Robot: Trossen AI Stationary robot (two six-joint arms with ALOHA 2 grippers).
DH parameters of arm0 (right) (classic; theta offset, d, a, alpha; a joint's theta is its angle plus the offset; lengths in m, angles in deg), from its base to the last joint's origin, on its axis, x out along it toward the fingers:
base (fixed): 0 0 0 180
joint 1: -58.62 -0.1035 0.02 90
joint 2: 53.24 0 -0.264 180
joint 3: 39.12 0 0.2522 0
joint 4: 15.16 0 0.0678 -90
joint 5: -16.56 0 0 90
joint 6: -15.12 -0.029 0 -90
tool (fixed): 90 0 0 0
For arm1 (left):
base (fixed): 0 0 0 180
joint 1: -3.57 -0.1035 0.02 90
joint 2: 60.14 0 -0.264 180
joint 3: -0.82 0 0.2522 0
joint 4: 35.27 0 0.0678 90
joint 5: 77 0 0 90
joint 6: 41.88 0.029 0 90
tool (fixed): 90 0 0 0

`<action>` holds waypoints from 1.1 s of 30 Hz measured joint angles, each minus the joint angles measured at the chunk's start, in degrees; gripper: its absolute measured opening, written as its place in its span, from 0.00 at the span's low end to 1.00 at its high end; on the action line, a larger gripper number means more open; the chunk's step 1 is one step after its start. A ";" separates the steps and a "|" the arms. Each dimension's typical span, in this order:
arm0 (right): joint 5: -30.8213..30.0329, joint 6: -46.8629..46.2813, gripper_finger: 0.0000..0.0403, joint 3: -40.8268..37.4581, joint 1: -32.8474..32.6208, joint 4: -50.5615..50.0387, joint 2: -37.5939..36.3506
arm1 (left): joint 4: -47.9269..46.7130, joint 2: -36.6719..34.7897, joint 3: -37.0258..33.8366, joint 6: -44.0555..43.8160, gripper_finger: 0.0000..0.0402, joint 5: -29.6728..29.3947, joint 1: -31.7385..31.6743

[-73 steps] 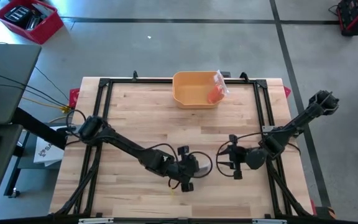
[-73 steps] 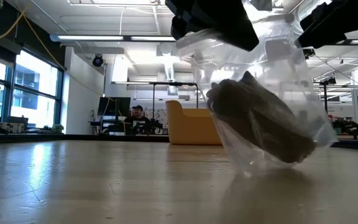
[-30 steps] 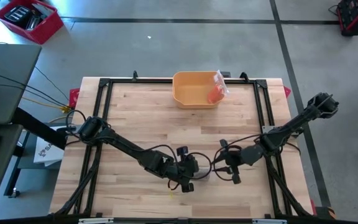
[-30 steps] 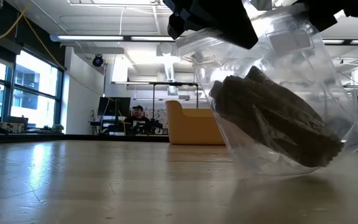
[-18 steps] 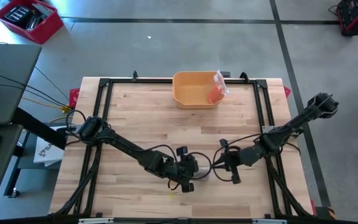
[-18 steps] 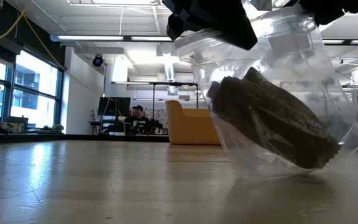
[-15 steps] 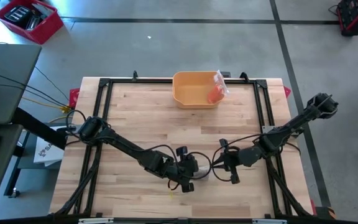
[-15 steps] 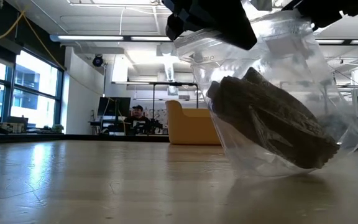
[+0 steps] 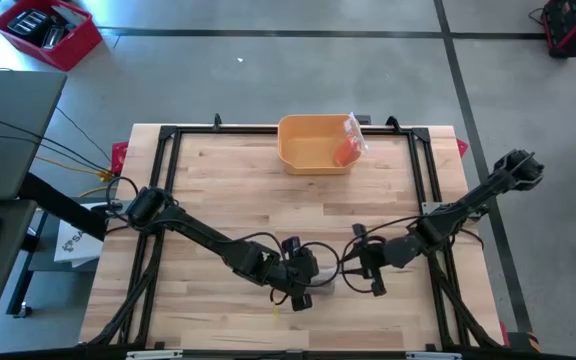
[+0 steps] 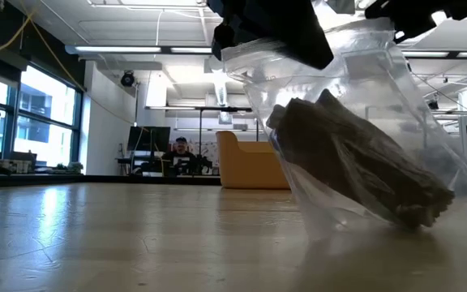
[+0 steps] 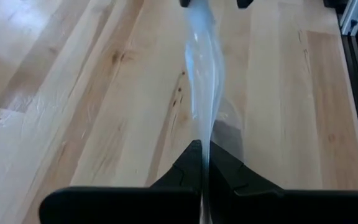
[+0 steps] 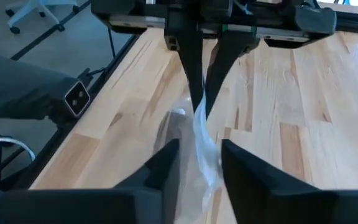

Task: Roll bandage
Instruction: Close the transparent zip bag

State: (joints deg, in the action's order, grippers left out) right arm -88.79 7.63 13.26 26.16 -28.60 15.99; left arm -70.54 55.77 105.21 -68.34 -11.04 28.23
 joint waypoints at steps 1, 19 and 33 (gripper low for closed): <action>0.00 0.09 0.29 0.00 -0.03 -0.56 -0.27 | 0.00 0.00 0.00 0.00 0.00 0.24 0.00; -5.60 -0.31 0.00 0.02 -0.48 -3.94 -0.45 | -0.88 -0.51 0.00 2.07 0.01 -1.42 0.03; -14.60 -6.04 0.00 0.04 -3.63 -2.84 -2.83 | 14.54 -3.40 0.07 14.73 0.36 -8.51 -0.48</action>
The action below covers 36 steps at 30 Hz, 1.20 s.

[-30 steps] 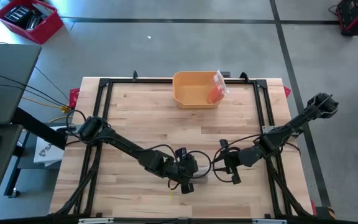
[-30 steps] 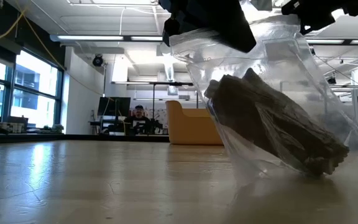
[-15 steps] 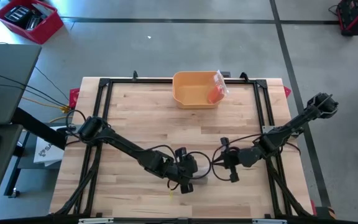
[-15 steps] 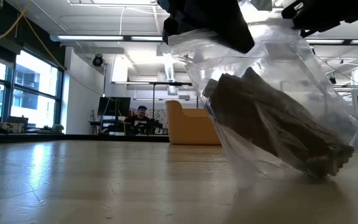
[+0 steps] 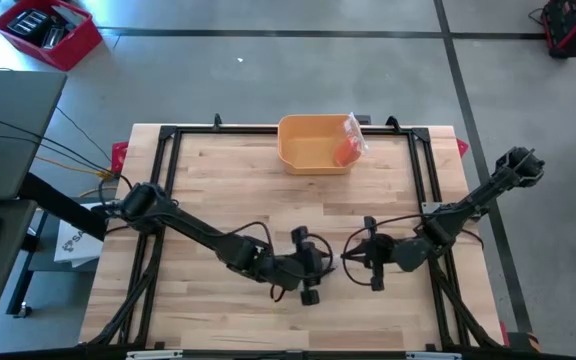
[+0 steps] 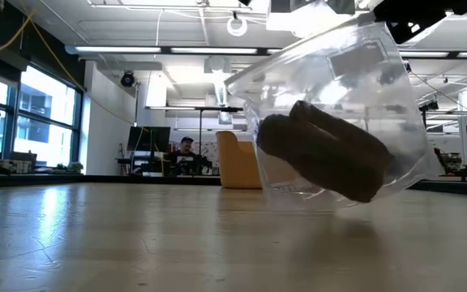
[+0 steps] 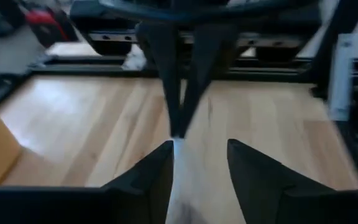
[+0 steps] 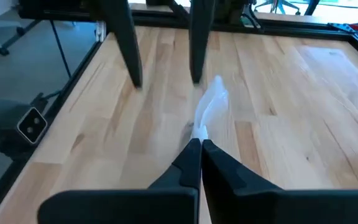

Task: Roll bandage
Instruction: Close the transparent zip bag

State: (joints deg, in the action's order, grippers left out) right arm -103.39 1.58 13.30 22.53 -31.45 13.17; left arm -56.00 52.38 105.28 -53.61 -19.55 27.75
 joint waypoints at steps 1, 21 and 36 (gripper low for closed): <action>0.00 0.00 0.00 0.00 -0.02 0.19 -0.06 | 1.55 0.73 0.00 1.23 0.37 -1.41 -0.04; 1.22 0.51 0.00 0.00 -0.09 0.63 -0.17 | 6.32 4.86 -0.07 6.43 0.14 -2.26 -1.31; 1.49 0.57 0.00 0.00 -0.71 0.19 -0.19 | -1.07 4.73 -0.07 4.80 0.07 -2.93 0.00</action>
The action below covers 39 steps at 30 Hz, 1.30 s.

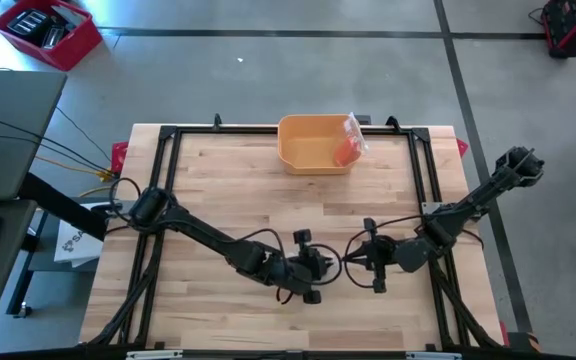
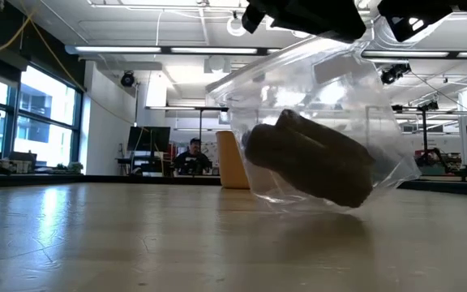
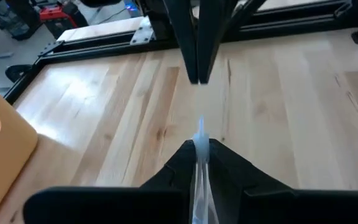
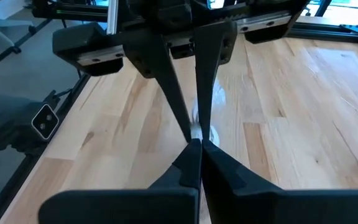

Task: Roll bandage
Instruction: Close the transparent zip bag

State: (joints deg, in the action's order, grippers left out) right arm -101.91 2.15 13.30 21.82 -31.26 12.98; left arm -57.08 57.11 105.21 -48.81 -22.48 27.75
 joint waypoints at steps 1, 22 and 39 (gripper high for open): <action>0.00 -0.01 0.00 0.00 -0.10 -0.01 0.00 | -0.43 -0.04 0.00 -0.25 0.07 -0.24 0.20; -3.02 11.06 0.22 -0.02 -0.06 6.98 8.98 | 1.14 -0.15 0.00 -0.38 0.06 -0.28 0.68; -6.43 10.42 0.00 -0.04 -1.91 8.53 8.29 | -5.29 -0.28 0.10 -3.11 0.06 -0.03 1.68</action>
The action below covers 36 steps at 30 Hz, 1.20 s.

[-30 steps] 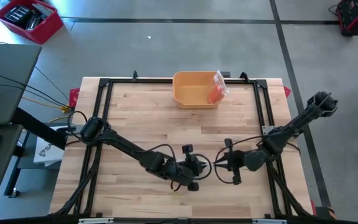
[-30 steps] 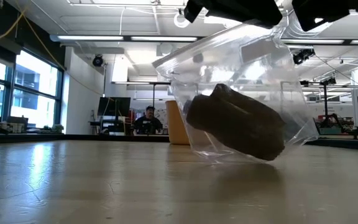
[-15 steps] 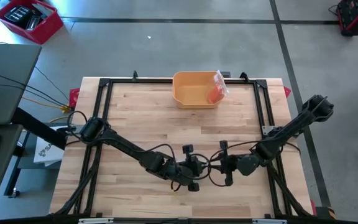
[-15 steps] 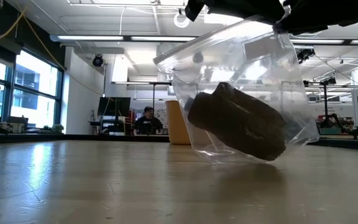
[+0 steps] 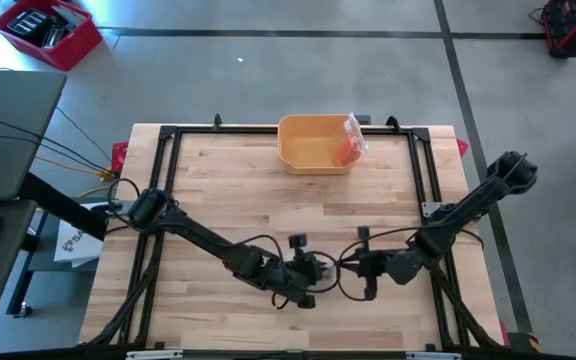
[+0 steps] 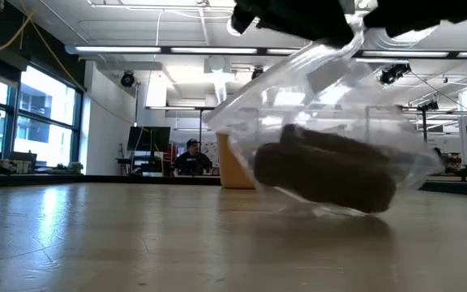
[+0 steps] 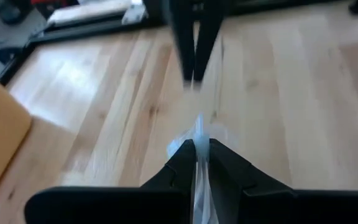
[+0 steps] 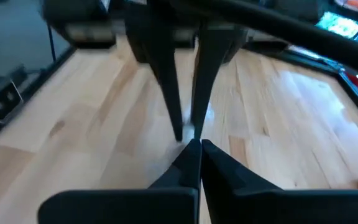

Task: Roll bandage
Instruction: Close the transparent zip bag

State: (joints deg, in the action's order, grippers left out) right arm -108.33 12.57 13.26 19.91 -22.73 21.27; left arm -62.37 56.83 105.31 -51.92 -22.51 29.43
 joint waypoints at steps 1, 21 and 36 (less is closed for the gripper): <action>-0.10 0.01 0.00 0.00 -0.26 0.15 -0.40 | -1.14 0.01 -0.06 -0.61 0.06 -0.24 0.07; 4.94 2.99 0.29 0.00 2.18 3.16 2.54 | -3.49 0.08 6.17 1.21 0.06 -0.63 0.79; 6.04 2.87 0.01 -0.06 1.21 10.20 4.08 | -6.61 0.05 6.44 -1.39 0.06 0.07 0.99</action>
State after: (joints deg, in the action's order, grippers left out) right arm -102.30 15.44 13.20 21.12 -12.53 25.35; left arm -68.98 56.88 111.76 -53.31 -22.45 30.42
